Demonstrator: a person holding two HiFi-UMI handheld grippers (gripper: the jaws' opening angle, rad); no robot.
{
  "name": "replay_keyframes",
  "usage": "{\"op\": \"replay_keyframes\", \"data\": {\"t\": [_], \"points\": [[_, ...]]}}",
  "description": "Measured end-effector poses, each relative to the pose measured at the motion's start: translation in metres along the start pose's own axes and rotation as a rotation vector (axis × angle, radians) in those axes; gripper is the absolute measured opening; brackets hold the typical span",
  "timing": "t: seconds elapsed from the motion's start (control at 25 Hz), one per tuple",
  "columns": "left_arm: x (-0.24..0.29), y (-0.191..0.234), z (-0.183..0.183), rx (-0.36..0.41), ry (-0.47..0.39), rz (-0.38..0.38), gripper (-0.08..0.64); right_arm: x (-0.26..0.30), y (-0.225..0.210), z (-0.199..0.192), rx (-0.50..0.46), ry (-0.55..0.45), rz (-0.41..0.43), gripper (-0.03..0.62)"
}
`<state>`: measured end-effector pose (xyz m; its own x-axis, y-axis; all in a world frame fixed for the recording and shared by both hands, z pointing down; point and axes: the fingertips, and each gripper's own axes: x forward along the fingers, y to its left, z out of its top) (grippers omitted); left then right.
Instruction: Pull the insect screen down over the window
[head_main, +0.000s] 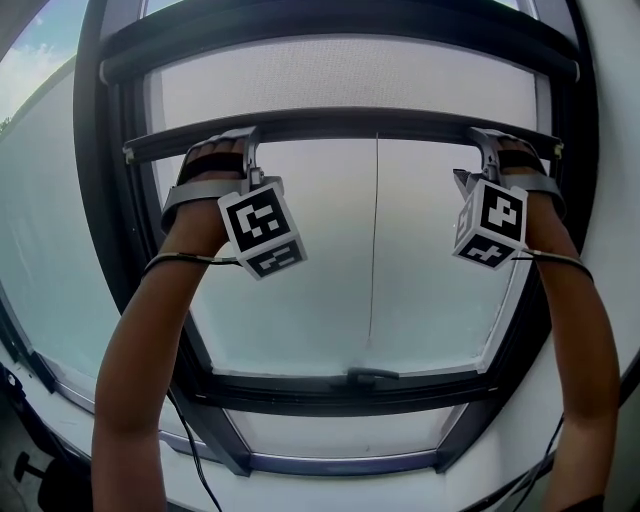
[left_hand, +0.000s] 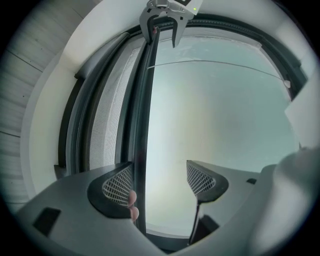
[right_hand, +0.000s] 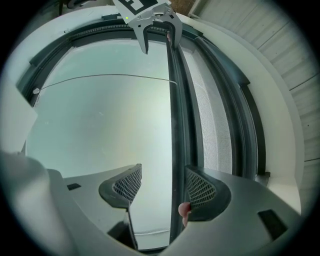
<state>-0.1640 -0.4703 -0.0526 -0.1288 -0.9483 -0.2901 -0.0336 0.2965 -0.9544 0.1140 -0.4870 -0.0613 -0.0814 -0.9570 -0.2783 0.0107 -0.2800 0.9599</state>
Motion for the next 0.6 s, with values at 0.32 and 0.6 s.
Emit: {"op": "replay_keyframes", "data": {"t": [0.32,0.6], "points": [[-0.017,-0.040,-0.002,0.024,-0.006,-0.132,0.330,-0.014,0.039,0.001,0.005,-0.022,0.067,0.256],[-0.030,-0.055,-0.007,0.049,-0.007,-0.183,0.330,-0.023,0.054,0.004,0.023,-0.022,0.122,0.256]]}}
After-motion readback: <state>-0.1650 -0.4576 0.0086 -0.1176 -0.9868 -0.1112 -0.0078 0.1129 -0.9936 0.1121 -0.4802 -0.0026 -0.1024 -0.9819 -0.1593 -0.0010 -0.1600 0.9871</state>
